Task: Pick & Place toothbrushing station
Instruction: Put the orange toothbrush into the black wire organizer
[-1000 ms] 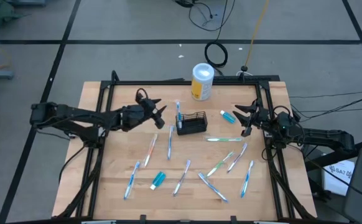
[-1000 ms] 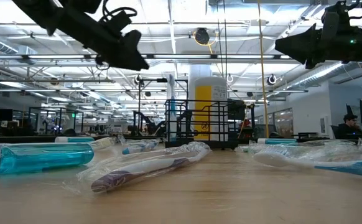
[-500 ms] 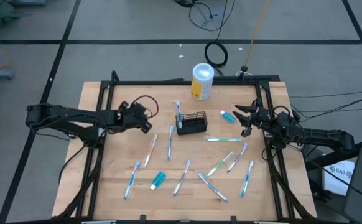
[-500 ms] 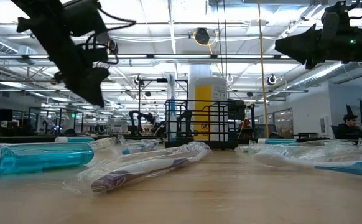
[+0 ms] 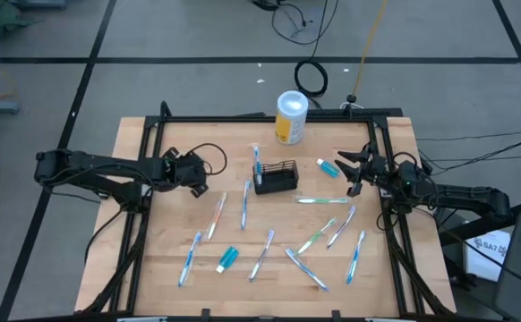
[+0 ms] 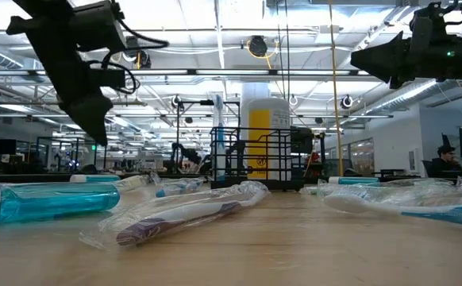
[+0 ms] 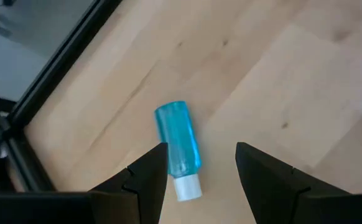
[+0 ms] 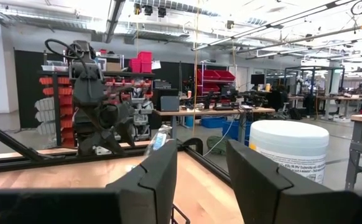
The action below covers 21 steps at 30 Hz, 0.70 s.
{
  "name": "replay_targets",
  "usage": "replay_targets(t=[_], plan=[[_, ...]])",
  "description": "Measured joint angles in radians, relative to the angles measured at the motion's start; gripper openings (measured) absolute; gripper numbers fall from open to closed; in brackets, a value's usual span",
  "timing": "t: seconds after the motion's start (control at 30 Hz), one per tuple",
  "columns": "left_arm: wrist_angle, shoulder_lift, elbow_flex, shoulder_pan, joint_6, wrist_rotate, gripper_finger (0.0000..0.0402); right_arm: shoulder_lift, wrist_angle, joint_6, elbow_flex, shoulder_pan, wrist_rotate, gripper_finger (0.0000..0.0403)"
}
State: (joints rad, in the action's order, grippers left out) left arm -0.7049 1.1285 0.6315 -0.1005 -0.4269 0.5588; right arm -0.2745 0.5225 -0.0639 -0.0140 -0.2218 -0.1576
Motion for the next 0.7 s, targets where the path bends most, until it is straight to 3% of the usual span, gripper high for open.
replay_targets(t=[0.17, 0.3, 0.5, 0.7], plan=[[0.003, -0.095, -0.037, 0.0, 0.007, -0.005, 0.0196, 0.0, -0.004, 0.021, 0.0, 0.0, 0.001, 0.013], [0.032, -0.213, -0.129, 0.0, -0.098, -0.005, 0.0196, 0.0, -0.004, 0.046, 0.0, 0.0, 0.001, 0.013], [0.293, -0.315, -0.247, 0.033, -0.145, -0.16, 0.0195, 0.0, -0.004, 0.052, 0.0, 0.0, 0.001, 0.013], [0.543, -0.253, -0.279, 0.131, -0.152, -0.237, 0.0195, 0.0, -0.004, 0.052, 0.0, 0.0, -0.001, 0.013]])
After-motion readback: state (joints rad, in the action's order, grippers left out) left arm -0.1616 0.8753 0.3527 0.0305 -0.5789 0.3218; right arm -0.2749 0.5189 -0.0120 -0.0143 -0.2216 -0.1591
